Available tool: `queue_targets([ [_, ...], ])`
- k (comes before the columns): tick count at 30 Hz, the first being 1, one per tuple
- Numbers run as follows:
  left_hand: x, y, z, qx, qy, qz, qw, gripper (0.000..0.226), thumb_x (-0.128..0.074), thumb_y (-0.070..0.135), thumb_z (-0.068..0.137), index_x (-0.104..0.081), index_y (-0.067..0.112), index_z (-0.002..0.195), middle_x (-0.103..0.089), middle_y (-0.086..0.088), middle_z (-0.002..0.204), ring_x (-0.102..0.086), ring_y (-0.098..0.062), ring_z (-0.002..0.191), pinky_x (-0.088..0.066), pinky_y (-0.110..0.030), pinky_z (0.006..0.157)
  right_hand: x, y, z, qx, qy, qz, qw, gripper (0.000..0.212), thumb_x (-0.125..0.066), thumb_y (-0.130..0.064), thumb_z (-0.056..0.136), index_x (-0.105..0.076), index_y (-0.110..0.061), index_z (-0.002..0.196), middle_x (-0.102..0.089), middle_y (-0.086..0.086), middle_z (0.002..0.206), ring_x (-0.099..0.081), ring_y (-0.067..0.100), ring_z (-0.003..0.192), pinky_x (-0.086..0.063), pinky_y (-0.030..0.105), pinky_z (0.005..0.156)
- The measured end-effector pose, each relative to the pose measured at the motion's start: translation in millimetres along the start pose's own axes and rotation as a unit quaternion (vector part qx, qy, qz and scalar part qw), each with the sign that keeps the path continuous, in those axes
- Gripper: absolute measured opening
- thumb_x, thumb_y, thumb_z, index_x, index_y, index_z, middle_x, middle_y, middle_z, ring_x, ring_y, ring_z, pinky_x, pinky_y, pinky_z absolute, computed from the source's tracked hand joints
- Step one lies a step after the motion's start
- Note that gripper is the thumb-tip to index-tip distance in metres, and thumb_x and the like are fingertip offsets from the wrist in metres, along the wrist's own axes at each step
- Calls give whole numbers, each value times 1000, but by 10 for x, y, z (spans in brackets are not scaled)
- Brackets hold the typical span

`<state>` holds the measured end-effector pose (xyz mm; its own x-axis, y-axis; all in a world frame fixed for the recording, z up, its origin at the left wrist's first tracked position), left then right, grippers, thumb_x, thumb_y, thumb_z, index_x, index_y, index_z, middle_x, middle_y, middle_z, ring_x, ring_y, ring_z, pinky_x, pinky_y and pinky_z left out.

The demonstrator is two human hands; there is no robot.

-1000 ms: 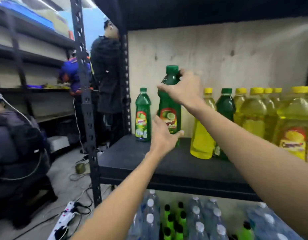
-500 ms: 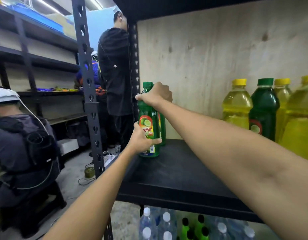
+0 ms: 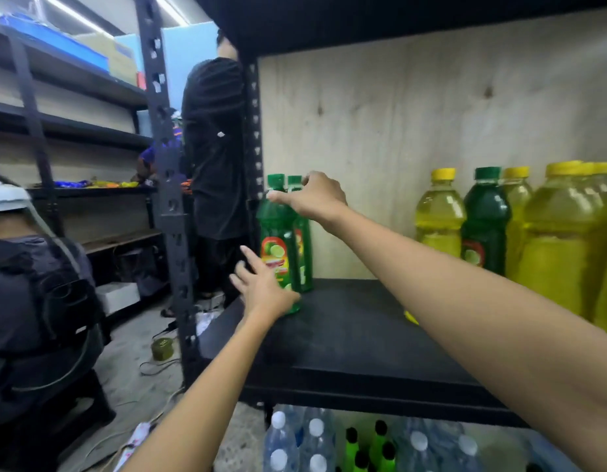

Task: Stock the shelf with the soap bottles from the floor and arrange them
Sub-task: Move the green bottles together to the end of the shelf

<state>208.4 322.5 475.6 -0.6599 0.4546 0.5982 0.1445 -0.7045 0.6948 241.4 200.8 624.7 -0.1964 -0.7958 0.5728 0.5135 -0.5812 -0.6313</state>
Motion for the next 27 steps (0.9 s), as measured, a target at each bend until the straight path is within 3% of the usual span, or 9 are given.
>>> queue_targets([
  [3,140,474,-450,-176,159,-80,968,97,-76,19,74,-21,26,153,-33,-6,135,-33,-27,124,-33,-38,105,993,228,-191,64,149,-49,986,55,-75,-53,65,-68,-28,113,-70,2,110,-65,23,103,-44,27,77],
  [6,1,1126,-789,-293,82,-172,937,56,-71,15,77,-54,39,125,-47,11,113,-52,-5,96,-47,-27,87,1940,544,-298,62,272,-96,955,40,-68,-37,69,-68,-28,108,-70,7,106,-65,26,101,-46,28,82],
  [9,-340,1718,-982,-294,-40,-232,926,39,-71,14,77,-62,36,109,-58,11,103,-59,-1,83,-53,-28,79,2420,913,-179,-40,245,-135,959,42,-63,-22,77,-64,-21,120,-66,15,119,-60,33,114,-48,33,96],
  [12,-773,2026,-1037,-242,-136,-257,926,35,-72,12,78,-65,34,104,-63,13,93,-67,-7,76,-57,-29,78,2413,1201,-68,-119,127,-201,964,47,-62,-20,85,-60,-12,131,-61,18,131,-57,34,121,-49,36,101],
  [15,-1088,2114,-1079,-221,-178,-239,929,30,-72,14,82,-65,35,101,-65,15,91,-65,2,70,-49,-10,63,2253,1305,-86,-129,3,-232,964,43,-66,-21,86,-62,-3,125,-64,17,126,-62,31,109,-55,36,89],
  [17,-1207,2132,-1149,-218,-191,-235,928,30,-72,14,82,-68,27,109,-67,14,96,-64,2,74,-52,-11,69,2209,1368,-116,-128,-32,-232,964,47,-70,-21,85,-58,-4,128,-63,16,126,-63,32,110,-57,41,91],
  [21,-1276,2141,-1307,-206,-193,-242,928,46,-76,16,82,-62,22,125,-66,6,116,-66,-7,91,-53,-17,78,2293,1389,-286,-96,18,-248,964,58,-78,-26,79,-51,-12,129,-58,15,127,-58,33,114,-55,40,89],
  [24,-1271,2149,-1439,-217,-154,-222,938,68,-82,28,78,-50,20,137,-59,2,127,-60,-16,111,-52,-31,95,2368,1369,-547,-65,66,-231,968,66,-87,-28,67,-50,-11,119,-61,16,114,-60,33,101,-54,38,74],
  [27,-1279,2166,-1572,-230,-115,-208,944,90,-85,38,73,-37,18,146,-49,-1,136,-51,-19,123,-44,-32,104,2374,1337,-866,1,117,-200,973,64,-89,-24,64,-49,-12,113,-65,16,105,-61,32,89,-56,39,64],
])
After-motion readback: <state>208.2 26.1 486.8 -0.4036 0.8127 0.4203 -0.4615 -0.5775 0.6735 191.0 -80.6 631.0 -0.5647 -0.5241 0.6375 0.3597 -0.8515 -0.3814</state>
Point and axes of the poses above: each hand's wrist, its own z-axis towards the middle knuckle, its own x-axis out of the back of the hand, y = z × x, the point moved 5 cm from there along z, towards the middle knuckle
